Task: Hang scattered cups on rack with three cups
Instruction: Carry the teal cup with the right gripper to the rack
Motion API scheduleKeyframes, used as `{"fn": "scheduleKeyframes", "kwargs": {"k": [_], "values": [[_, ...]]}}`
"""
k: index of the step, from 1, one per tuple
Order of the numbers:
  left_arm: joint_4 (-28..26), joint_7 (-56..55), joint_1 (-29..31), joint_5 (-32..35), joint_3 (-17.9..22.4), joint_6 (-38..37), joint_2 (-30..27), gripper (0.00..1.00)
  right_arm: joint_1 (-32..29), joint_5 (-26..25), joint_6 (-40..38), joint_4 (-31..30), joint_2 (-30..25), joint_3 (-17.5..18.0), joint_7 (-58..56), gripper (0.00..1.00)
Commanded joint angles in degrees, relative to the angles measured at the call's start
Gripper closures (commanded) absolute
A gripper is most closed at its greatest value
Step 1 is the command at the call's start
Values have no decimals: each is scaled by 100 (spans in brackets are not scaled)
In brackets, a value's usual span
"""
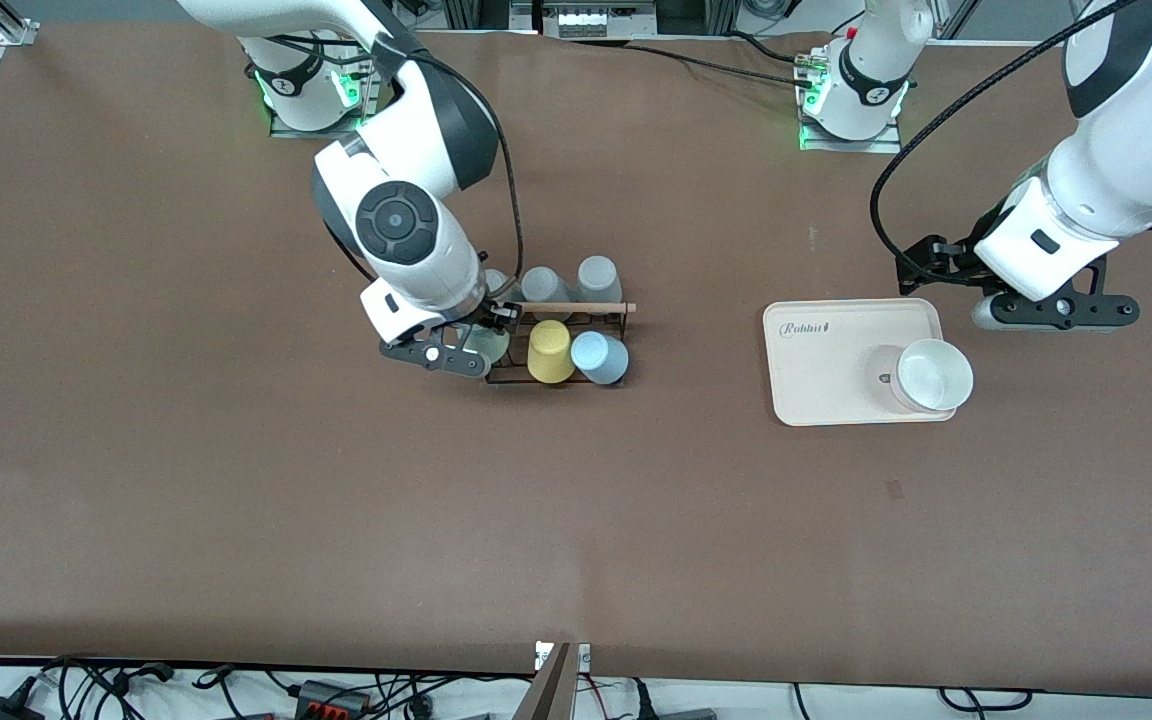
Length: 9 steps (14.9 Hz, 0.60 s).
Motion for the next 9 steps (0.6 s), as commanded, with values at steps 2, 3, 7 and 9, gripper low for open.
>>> {"fn": "scheduleKeyframes", "kwargs": {"k": [2,3,7,9], "values": [[106,112,48,-95,-28,5,24,0,197,-198,157,195,353,-44,216,64],[114,112,48,-95,-28,5,24,0,205,-216,227,186,415,-44,216,64],[88,112,57,-95,-28,84,15,0,223,-400,395,168,626,-44,216,64],[88,112,48,-95,-28,84,15,0,223,-515,395,151,696,-44,208,64]]}}
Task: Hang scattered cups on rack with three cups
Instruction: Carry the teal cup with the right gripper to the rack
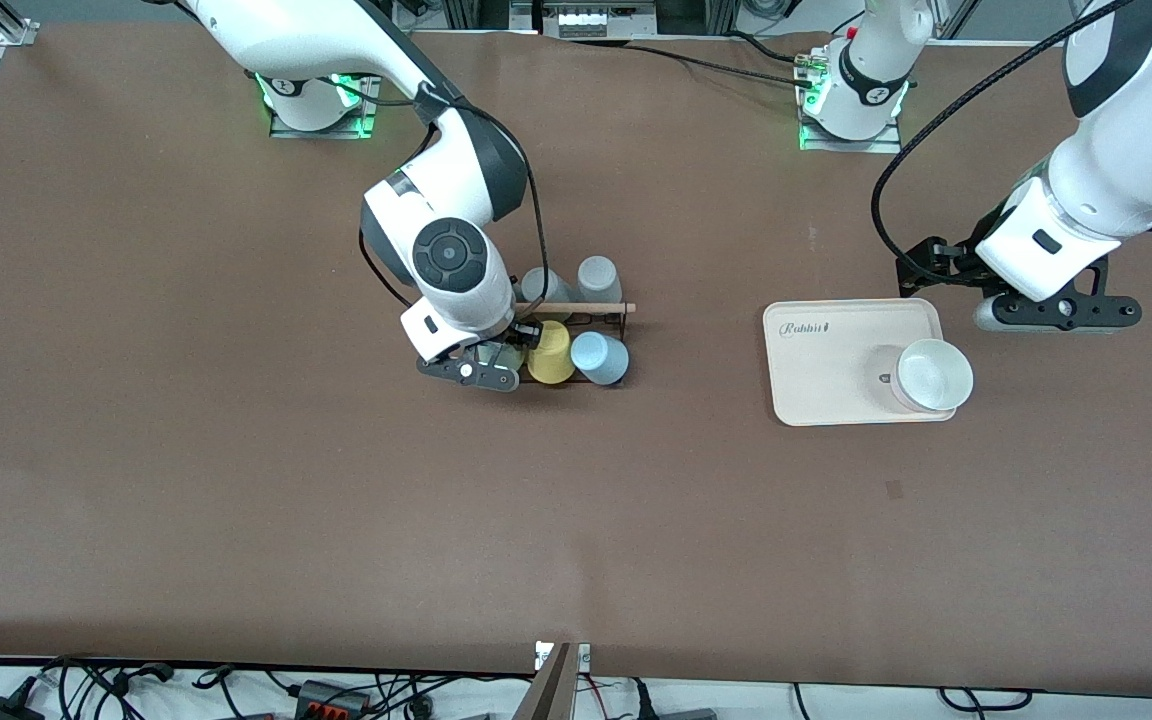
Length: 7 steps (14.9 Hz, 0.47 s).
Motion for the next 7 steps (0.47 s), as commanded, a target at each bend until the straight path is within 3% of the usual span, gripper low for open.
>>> {"fn": "scheduleKeyframes", "kwargs": {"k": [1,2,3,4,7], "values": [[87,112,48,-93,-28,-2,15,0,77,-160,-21,143,128,-42,134,63],[87,112,48,-93,-28,-2,15,0,77,-160,-21,143,137,-42,134,57],[87,112,56,-93,-28,-2,15,0,68,-168,-30,143,137,-42,99,35],[87,112,57,-93,-28,-10,24,0,33,-151,-39,160,128,-42,81,0],[87,112,48,-93,-28,-2,24,0,-11,-151,-100,413,67,-59,-540,0]]}}
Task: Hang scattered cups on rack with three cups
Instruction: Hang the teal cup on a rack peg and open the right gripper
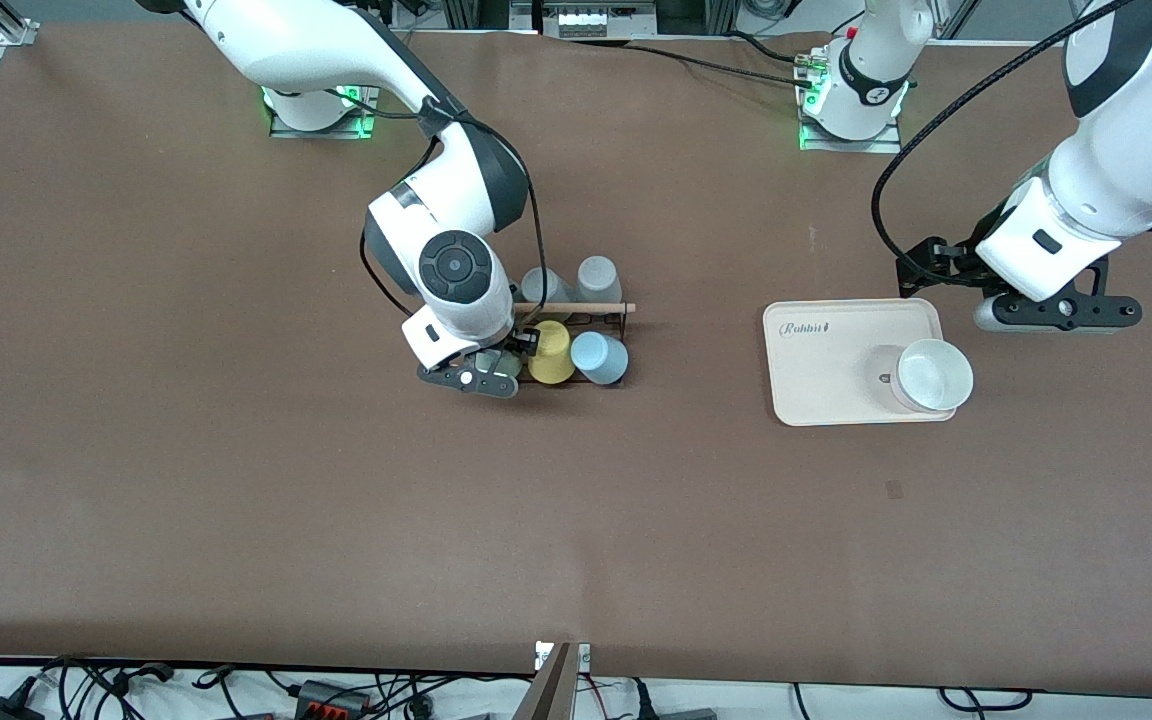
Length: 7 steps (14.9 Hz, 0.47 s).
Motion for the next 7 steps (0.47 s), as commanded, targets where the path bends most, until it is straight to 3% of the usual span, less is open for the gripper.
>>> {"fn": "scheduleKeyframes", "kwargs": {"k": [1,7], "values": [[88,112,56,-93,-29,-5,24,0,-22,-63,-233,457,-130,-38,-689,0],[88,121,74,-102,-29,-5,24,0,-1232,-10,-1840,1609,-516,-55,-1166,0]]}}
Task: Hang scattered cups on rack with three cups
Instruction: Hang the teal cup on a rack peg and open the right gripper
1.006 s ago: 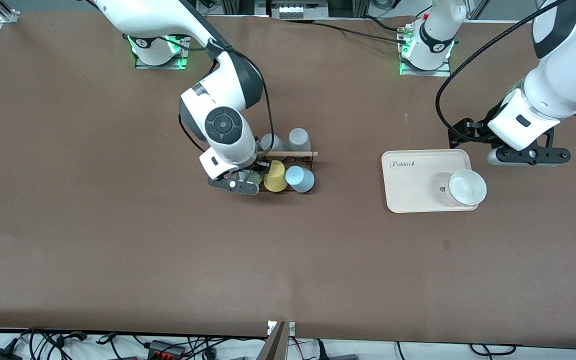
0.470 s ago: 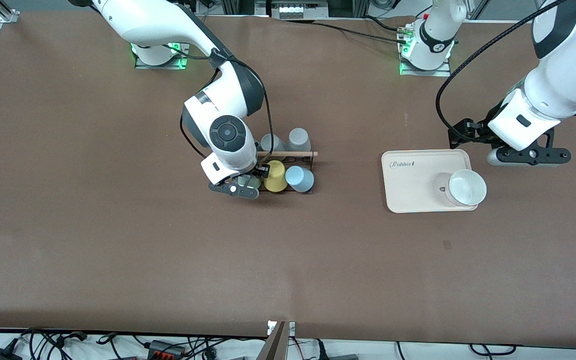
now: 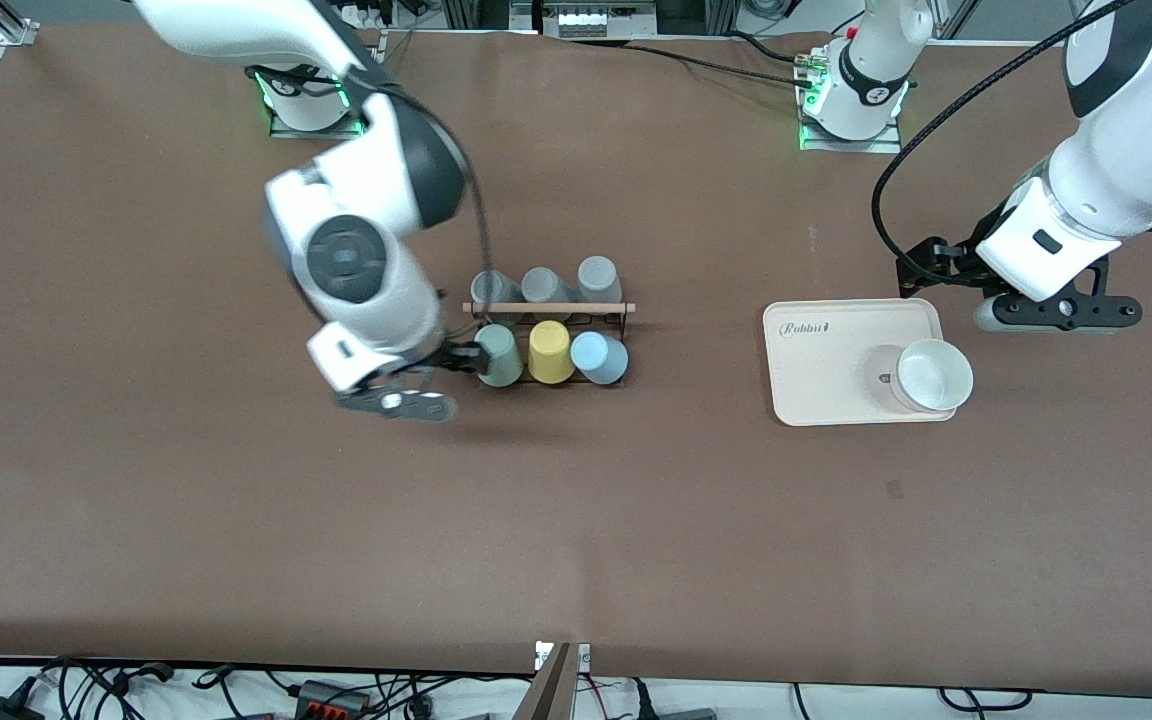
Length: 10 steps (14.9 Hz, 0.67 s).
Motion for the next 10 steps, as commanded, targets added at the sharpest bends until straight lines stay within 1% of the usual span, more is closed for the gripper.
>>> {"fn": "scheduleKeyframes", "kwargs": {"k": [1,3,4,6,7,10], "values": [[88,121,89,-102,-29,-6,24,0,-777,5,-526,304,-333,103,-351,0],[88,121,89,-102,-29,-6,24,0,-1191,5,-700,278,-562,95,-1157,0],[88,121,89,-102,-29,-6,24,0,-1419,-12,-928,260,-650,86,-1465,0],[88,121,106,-102,-29,-14,24,0,-1868,-4,-1088,156,-869,95,-1897,0],[88,121,106,-102,-29,-6,24,0,-2052,5,-1080,-71,-1088,95,-2186,0],[88,121,106,-102,-29,-6,24,0,-2309,5,-721,-1264,-2045,95,-2409,0]]}}
